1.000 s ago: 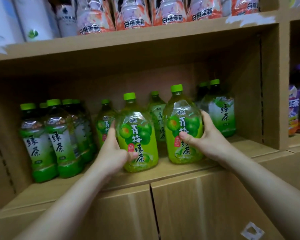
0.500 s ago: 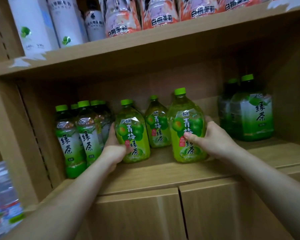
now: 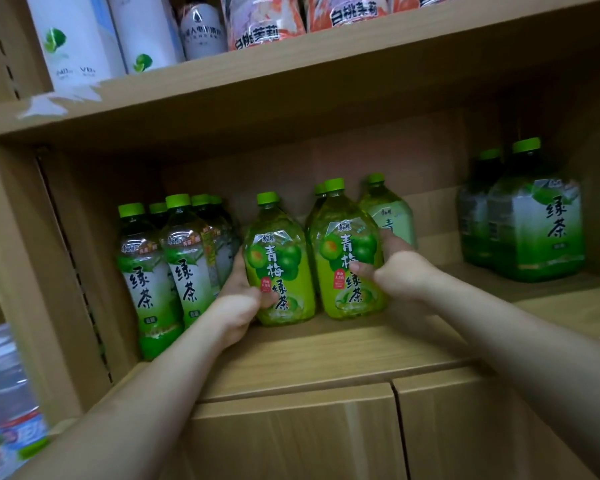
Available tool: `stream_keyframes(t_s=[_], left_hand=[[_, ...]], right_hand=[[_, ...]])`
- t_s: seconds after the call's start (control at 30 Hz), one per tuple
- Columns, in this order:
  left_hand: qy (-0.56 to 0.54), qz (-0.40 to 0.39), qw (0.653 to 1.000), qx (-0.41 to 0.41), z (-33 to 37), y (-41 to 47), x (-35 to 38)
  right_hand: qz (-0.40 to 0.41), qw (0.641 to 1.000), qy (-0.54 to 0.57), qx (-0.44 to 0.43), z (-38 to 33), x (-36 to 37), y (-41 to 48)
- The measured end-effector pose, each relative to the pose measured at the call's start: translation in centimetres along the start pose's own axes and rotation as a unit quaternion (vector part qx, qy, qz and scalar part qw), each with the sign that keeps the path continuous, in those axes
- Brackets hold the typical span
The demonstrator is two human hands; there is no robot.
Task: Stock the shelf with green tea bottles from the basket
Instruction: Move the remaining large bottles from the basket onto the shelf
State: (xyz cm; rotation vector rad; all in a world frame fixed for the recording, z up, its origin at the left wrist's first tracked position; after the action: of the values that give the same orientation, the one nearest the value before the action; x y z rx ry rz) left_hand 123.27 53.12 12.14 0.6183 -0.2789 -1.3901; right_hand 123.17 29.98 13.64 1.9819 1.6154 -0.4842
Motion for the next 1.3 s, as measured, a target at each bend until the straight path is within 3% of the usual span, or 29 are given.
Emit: stream_keyframes(t_s=[0.13,0.23,0.3,0.43,0.47,0.57,0.63,0.73,0.83,0.93,1.03,1.1,1.2,1.3], left_hand=[[0.018,0.004,1.000,0.002,-0.7,0.3,-0.1],[0.166,0.012,0.985,0.048,0.3,-0.3,0.5],[0.319,0.005,0.937,0.142,1.7,-1.5,1.1],[0.580,-0.076,0.730,0.353,3.1,-2.7,2.6],[0.603,-0.112,0.699,0.368,2.9,-2.7,3.0],[0.642,-0.171,0.657,0.356,2.3,-2.3,3.7],[0.659,-0.168,0.646,0.347,2.3,-2.1,3.8],[0.665,-0.140,0.647,0.344,2.7,-2.0,3.9],[0.666,-0.151,0.646,0.342,3.3,-2.0,4.3],[0.644,-0.167,0.680,0.308,4.6,-1.9,4.5],[0.597,-0.221,0.741,0.215,6.7,-2.0,5.1],[0.526,-0.209,0.800,0.196,8.2,-2.7,5.8],[0.389,-0.098,0.861,0.315,9.7,-4.7,7.3],[0.199,-0.083,0.904,0.369,10.6,-7.6,9.6]], right_hand=[[0.014,1.000,-0.020,0.015,-0.7,0.9,0.7],[0.028,0.999,-0.018,0.021,-0.7,0.9,0.7],[0.047,0.998,-0.016,0.030,-0.4,1.1,0.3],[0.067,0.997,0.009,0.048,-0.5,1.5,0.0],[0.063,0.997,0.013,0.053,-0.7,1.3,-0.1],[0.027,0.995,0.062,0.074,-0.9,-0.1,-0.5],[-0.072,0.974,0.191,0.096,-0.5,-0.9,-1.0],[-0.117,0.955,0.264,0.072,0.1,-0.7,-1.3],[-0.067,0.977,0.203,0.002,0.1,0.7,-1.5],[-0.086,0.989,0.119,-0.026,0.2,1.4,-2.5],[-0.079,0.993,0.078,-0.035,0.0,0.2,-3.2],[-0.017,0.995,0.080,-0.054,0.1,-1.2,-4.1],[0.034,0.991,0.097,-0.087,1.2,-4.4,-6.4],[0.006,0.989,0.098,-0.109,3.0,-8.5,-10.8]])
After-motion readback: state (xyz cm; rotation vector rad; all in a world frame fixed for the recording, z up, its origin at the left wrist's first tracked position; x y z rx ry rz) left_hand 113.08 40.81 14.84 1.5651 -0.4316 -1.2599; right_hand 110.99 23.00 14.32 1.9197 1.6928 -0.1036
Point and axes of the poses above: each hand's wrist, its own y-axis towards the middle knuckle, its own x-axis out of the palm, z = x × y, the point moved 1 cm from there along y, towards the middle knuckle, and after that the axes turned 15 degrees about x, right-handed, at the moved point
